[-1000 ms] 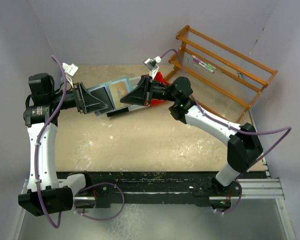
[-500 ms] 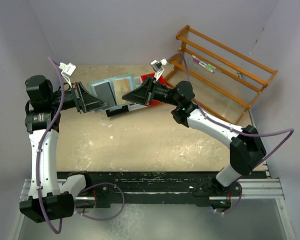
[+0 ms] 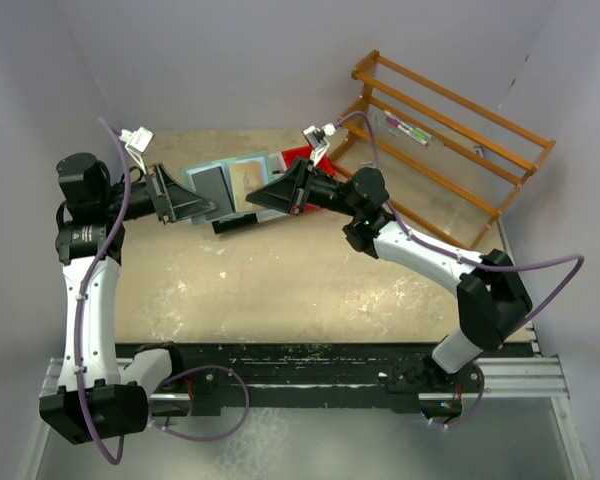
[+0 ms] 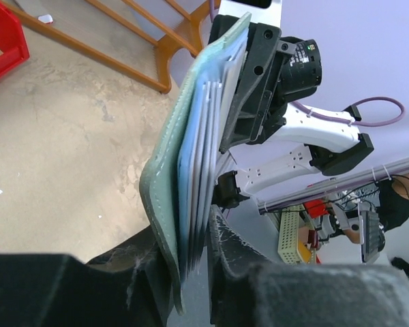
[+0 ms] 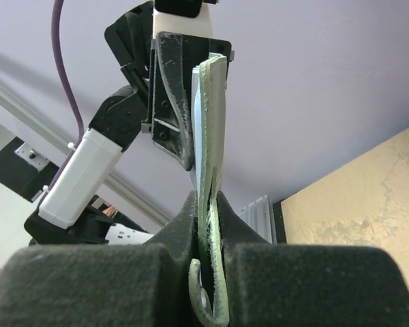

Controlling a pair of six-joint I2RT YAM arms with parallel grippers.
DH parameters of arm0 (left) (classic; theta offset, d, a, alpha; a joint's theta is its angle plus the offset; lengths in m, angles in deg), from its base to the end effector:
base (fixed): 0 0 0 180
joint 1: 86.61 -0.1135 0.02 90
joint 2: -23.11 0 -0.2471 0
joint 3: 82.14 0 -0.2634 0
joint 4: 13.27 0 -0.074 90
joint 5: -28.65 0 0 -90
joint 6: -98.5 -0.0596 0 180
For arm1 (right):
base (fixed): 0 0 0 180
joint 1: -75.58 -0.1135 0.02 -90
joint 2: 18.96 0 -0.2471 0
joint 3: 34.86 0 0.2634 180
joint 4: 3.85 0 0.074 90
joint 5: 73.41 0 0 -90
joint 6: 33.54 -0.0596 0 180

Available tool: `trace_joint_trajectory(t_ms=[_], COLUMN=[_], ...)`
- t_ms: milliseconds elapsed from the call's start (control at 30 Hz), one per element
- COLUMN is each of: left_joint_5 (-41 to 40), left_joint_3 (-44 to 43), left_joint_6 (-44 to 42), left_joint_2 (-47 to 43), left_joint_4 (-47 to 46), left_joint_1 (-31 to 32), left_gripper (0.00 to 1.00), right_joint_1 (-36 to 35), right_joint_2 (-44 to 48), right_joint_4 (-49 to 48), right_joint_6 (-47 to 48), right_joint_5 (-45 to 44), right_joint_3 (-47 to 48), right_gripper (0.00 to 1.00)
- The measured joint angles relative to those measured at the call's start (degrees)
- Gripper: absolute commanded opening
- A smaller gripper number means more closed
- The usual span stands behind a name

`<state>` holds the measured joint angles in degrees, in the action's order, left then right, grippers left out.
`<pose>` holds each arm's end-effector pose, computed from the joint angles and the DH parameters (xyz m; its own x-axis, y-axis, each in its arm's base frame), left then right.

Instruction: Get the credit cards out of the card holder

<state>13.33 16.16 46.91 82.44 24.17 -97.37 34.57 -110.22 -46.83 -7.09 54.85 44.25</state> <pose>0.2310 -0.0146 0.4029 -0.7379 -0.3073 -0.6008 0.5196 0.3095 -0.7964 0.2676 0.2816 0.3670 -0.6483 0.3679 -0.6666 -0.7545 -0.1926 0.6275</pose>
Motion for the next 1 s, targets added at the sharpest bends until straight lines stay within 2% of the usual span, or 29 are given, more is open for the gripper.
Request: trace_joint_trajectory(t_ms=[167,200,300,367,500,600,733,800,1000], left_joint_5=[0.37,0.46,0.57,0.44,0.83,1.66,1.57,1.36,-0.72], left_joint_3=[1.75,1.9,2.14,2.16,2.16,1.77,-1.86,-3.98,-8.17], left_joint_6=[3.37,3.96,4.57,4.48,2.75,-1.53,-11.3,-15.91,-28.04], left_joint_2=[0.0,0.0,0.0,0.04,0.24,1.16,3.39,4.11,4.76], left_joint_4=[-3.76,-4.04,-4.44,-4.48,-3.48,0.44,9.88,13.81,22.62], left_joint_1=[0.0,0.0,0.0,-0.02,-0.11,-0.11,-0.11,-0.11,-0.11], left_gripper=[0.0,0.0,0.0,0.0,0.0,0.0,0.0,0.0,0.0], right_joint_1=[-0.02,-0.02,-0.02,0.22,1.73,4.74,7.69,7.89,4.79], right_joint_2=[-0.33,-0.42,-0.61,-0.61,-0.48,0.63,4.66,6.97,13.35], right_joint_4=[-0.9,-1.09,-1.33,-1.2,2.23,9.66,26.1,34.05,40.85], right_joint_6=[-0.48,-0.61,-1.55,-1.88,-1.73,0.55,8.9,13.57,20.85], right_joint_5=[-0.17,-0.31,-0.28,0.15,0.44,-0.09,-5.46,-9.75,-14.75], right_joint_3=[-0.57,-0.81,-1.11,-1.25,-1.6,-1.6,0.61,4.04,9.73], right_gripper=[0.01,0.08,0.37,0.51,0.68,0.7,0.55,0.53,0.54])
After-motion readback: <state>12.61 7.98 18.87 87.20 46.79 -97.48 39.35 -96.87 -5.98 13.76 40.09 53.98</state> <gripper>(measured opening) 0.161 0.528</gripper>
